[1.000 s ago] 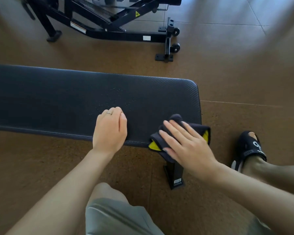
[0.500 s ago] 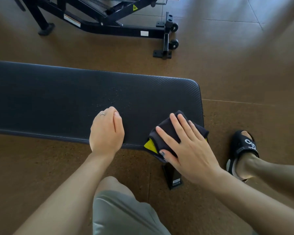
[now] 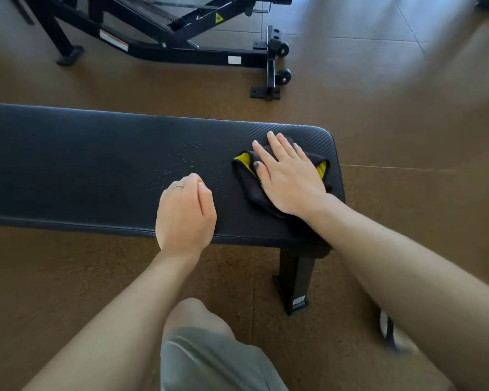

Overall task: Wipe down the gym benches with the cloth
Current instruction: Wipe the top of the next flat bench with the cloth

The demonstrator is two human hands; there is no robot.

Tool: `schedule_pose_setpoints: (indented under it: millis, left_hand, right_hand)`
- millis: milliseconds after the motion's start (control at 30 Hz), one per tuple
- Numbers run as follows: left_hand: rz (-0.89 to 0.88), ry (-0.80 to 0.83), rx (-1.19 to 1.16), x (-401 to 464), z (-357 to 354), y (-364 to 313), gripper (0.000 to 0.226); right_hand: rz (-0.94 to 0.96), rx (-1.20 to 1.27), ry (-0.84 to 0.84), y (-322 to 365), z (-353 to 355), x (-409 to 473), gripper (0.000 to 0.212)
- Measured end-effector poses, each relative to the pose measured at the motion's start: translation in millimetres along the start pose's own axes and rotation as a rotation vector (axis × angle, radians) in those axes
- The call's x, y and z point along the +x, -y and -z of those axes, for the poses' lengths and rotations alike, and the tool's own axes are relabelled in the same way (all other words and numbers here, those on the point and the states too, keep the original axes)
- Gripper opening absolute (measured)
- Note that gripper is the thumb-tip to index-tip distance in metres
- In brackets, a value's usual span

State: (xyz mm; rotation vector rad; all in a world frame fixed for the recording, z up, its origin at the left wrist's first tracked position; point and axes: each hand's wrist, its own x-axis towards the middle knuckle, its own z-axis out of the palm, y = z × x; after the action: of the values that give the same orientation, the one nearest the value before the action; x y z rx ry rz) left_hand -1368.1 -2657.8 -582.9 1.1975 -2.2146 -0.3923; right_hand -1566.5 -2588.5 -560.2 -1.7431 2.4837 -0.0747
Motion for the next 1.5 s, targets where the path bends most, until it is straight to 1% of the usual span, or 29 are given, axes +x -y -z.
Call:
schedule_pose_setpoints:
  millis: [33,67,133,233,300,367,433,500,567,600,633,767,833,867,933,1033,1133,1200,1267,1333,1433,1500]
  left_hand:
    - [-0.004,-0.007,0.008,-0.4,-0.8,0.1,0.033]
    - [-0.008,-0.014,0.015,-0.8,-2.0,-0.1,0.032]
    - [-0.009,-0.026,0.023,-1.4,-4.3,-0.1,0.03]
    - [-0.004,-0.03,0.056,-1.9,-5.8,0.1,0.03]
    - [-0.01,-0.024,0.066,-1.5,-5.8,0.0,0.032]
    - [-0.006,-0.022,0.078,-0.9,-5.2,-0.6,0.034]
    - [0.009,-0.023,0.088,-0.1,-4.6,-1.8,0.035]
    - [0.003,-0.028,0.1,0.4,-4.7,-3.8,0.033]
    - [-0.008,-0.047,0.115,0.7,-6.2,-5.7,0.03]
    - [-0.01,-0.061,0.127,0.2,-7.3,-6.4,0.029]
    - [-0.008,-0.074,0.141,-0.8,-8.1,-6.9,0.028]
    - [0.004,-0.083,0.155,-3.2,-6.9,-8.1,0.028]
    - [0.004,-0.069,0.158,-3.3,-5.4,-6.9,0.03]
    - [0.009,-0.058,0.17,-3.5,-4.7,-6.2,0.03]
    - [0.029,-0.045,0.195,-2.6,-4.5,-6.6,0.029]
    - [0.119,-0.011,0.211,-3.2,-3.4,-10.3,0.028]
    - [0.131,-0.005,0.212,-2.6,-2.9,-14.0,0.027]
    - [0.128,-0.006,0.213,-2.3,-2.3,-16.6,0.026]
    - [0.126,-0.011,0.218,-1.5,-2.3,-17.9,0.025]
    - [0.129,-0.011,0.222,1.1,-2.9,-18.2,0.024]
    - [0.12,-0.012,0.226,3.7,-4.1,-15.4,0.024]
    - [0.096,-0.019,0.226,2.6,-4.3,-12.1,0.024]
  right_hand:
    - [-0.037,0.004,-0.014,7.5,-1.9,-1.2,0.058]
    - [-0.035,0.008,-0.032,14.9,-4.5,-9.8,0.058]
    - [0.082,0.012,-0.059,28.1,-8.5,-42.7,0.059]
    - [0.264,0.021,-0.027,35.0,-13.1,-77.5,0.059]
    - [0.34,0.034,0.017,26.8,-11.9,-71.0,0.059]
    - [0.363,0.038,0.025,11.0,-8.3,-45.4,0.058]
    - [0.282,0.035,-0.019,-9.4,-2.2,-3.9,0.056]
    - [0.138,0.04,-0.025,-24.1,3.6,36.6,0.057]
    - [0.035,0.03,-0.031,-20.1,2.6,57.5,0.058]
    - [0.024,0.022,-0.04,-10.9,0.6,58.0,0.059]
    - [0.065,0.014,-0.049,1.7,-1.7,53.8,0.059]
    - [0.454,0.021,-0.03,55.3,-7.2,48.3,0.059]
    - [0.557,0.029,-0.019,69.2,-7.0,65.5,0.057]
    - [0.567,0.037,-0.024,70.0,-8.4,73.4,0.057]
    - [0.514,0.078,-0.055,54.3,-9.6,82.8,0.055]
    - [0.308,0.109,-0.088,-7.7,-5.4,75.1,0.054]
    - [0.142,0.091,-0.059,-72.7,3.2,41.5,0.055]
    - [0.103,0.056,-0.04,-88.3,5.7,21.1,0.057]
    - [0.116,0.037,-0.037,-80.6,4.9,21.7,0.059]
    - [0.167,0.028,-0.041,-60.1,5.0,42.5,0.06]
    - [0.257,0.003,-0.063,-10.7,-3.0,91.4,0.059]
    - [0.308,0.01,-0.074,27.8,-5.8,118.9,0.054]
